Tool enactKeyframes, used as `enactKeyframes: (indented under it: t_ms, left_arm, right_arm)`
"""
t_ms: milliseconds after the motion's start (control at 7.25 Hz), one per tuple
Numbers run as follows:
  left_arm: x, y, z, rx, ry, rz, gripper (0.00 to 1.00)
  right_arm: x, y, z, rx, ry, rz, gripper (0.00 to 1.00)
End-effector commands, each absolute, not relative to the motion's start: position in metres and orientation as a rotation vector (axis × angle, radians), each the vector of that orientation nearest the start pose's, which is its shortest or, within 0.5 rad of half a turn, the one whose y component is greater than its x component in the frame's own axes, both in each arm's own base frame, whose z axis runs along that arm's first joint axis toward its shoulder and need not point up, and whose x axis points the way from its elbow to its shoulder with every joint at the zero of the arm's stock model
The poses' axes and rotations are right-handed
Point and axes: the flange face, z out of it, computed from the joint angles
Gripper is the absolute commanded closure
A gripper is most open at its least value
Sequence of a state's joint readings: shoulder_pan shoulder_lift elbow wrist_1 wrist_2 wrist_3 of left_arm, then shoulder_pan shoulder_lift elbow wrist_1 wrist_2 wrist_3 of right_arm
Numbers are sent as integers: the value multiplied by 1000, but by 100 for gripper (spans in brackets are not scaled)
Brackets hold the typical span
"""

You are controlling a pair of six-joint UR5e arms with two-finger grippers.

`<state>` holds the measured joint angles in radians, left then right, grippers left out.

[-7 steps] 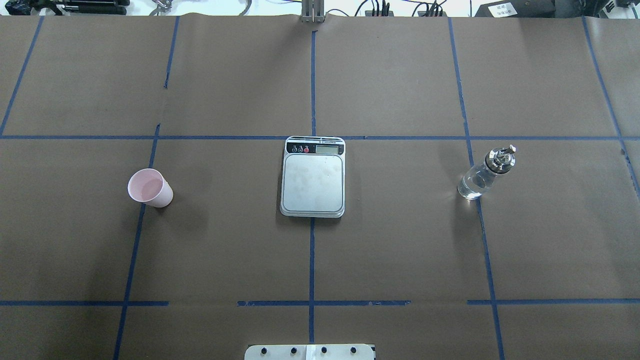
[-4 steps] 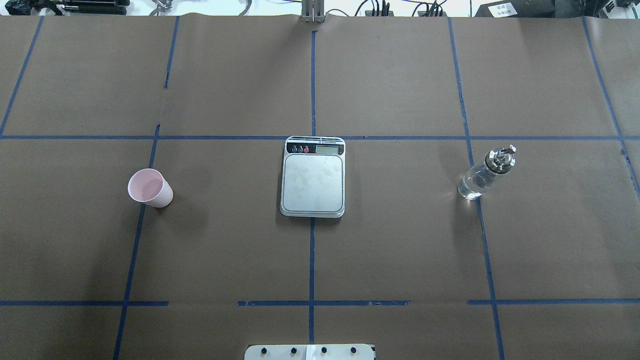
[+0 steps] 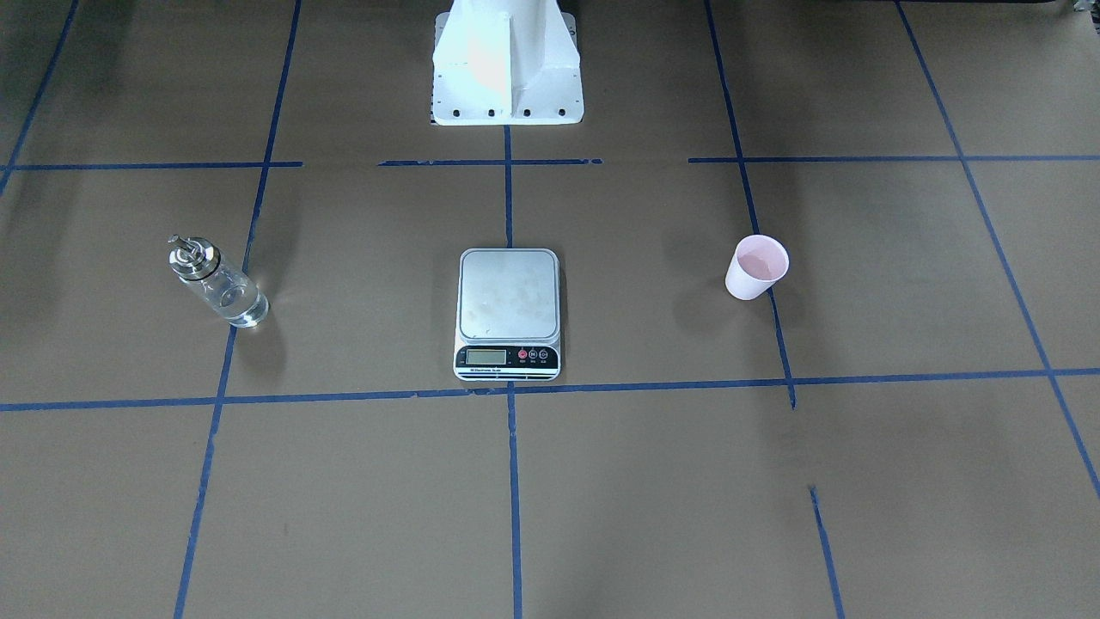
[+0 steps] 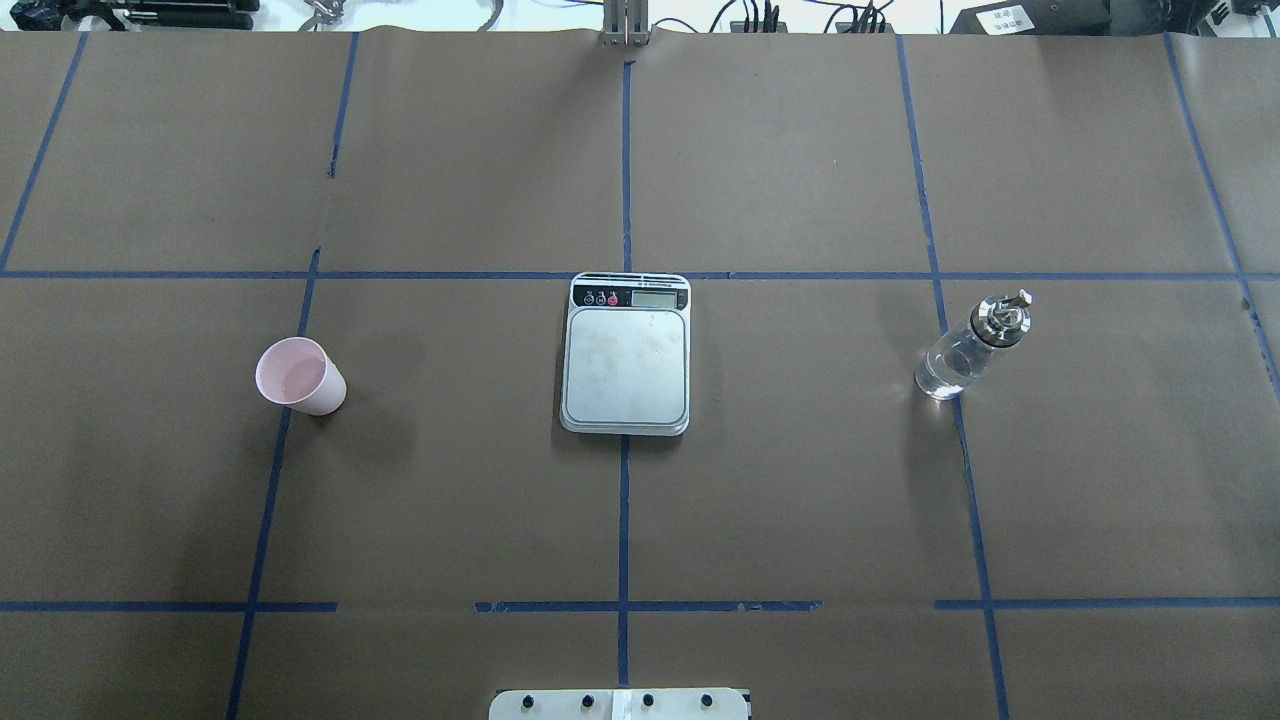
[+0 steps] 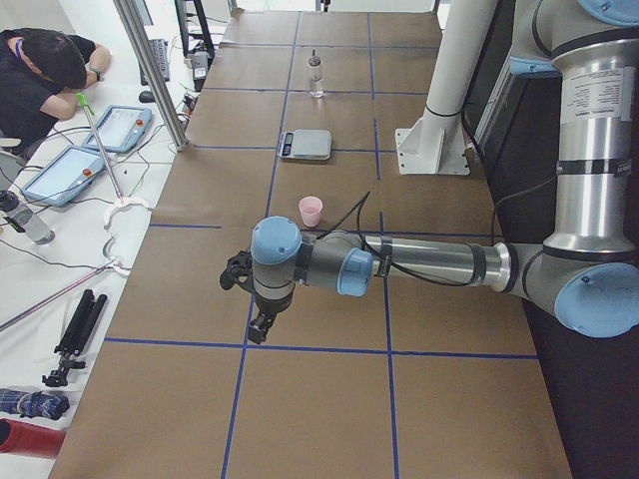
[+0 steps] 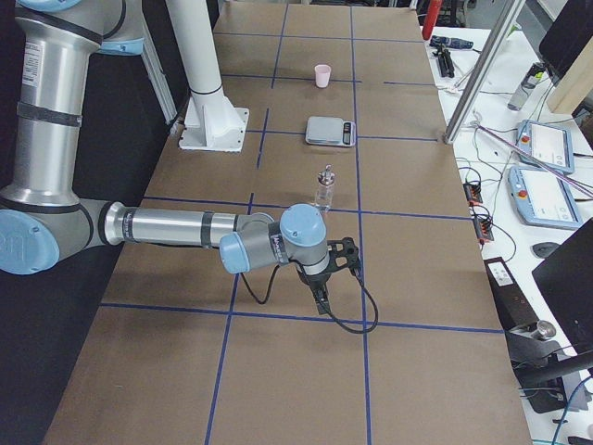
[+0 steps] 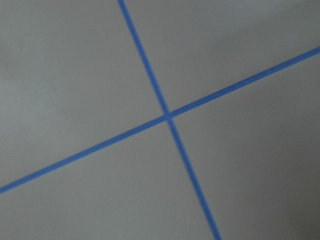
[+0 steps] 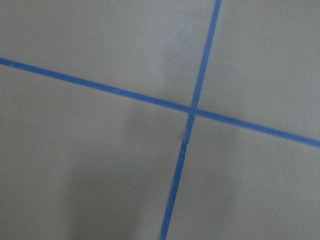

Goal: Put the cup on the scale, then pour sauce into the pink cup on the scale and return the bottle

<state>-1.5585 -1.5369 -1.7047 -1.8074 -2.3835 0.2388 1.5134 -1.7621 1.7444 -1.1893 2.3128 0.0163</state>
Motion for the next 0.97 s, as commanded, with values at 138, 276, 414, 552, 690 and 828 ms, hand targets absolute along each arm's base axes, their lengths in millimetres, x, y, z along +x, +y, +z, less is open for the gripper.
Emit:
enactKeyframes:
  t_ms: [138,276,414,552,690,828]
  left_arm:
    - [-49,-523,505,790,761,480,0]
    - [-46,-524,503,776,795,405,0]
    - [-37,-520,496,813,815,394,0]
    - [-20,-498,504,889,833,456,0]
    - [21,-486,507,742,998,392,0]
    - [65,-479,479,644,1087,300,0]
  right_arm:
    - [23,-458,584,471,-755,-260,0]
    - [23,-458,584,472,-754,-261,0]
    - [23,-457,585,470,-754,-261,0]
    - [23,-457,585,470,-756,-261,0]
    - [23,-457,586,467,-756,-260,0]
    - [23,-456,587,466,-754,-259,0]
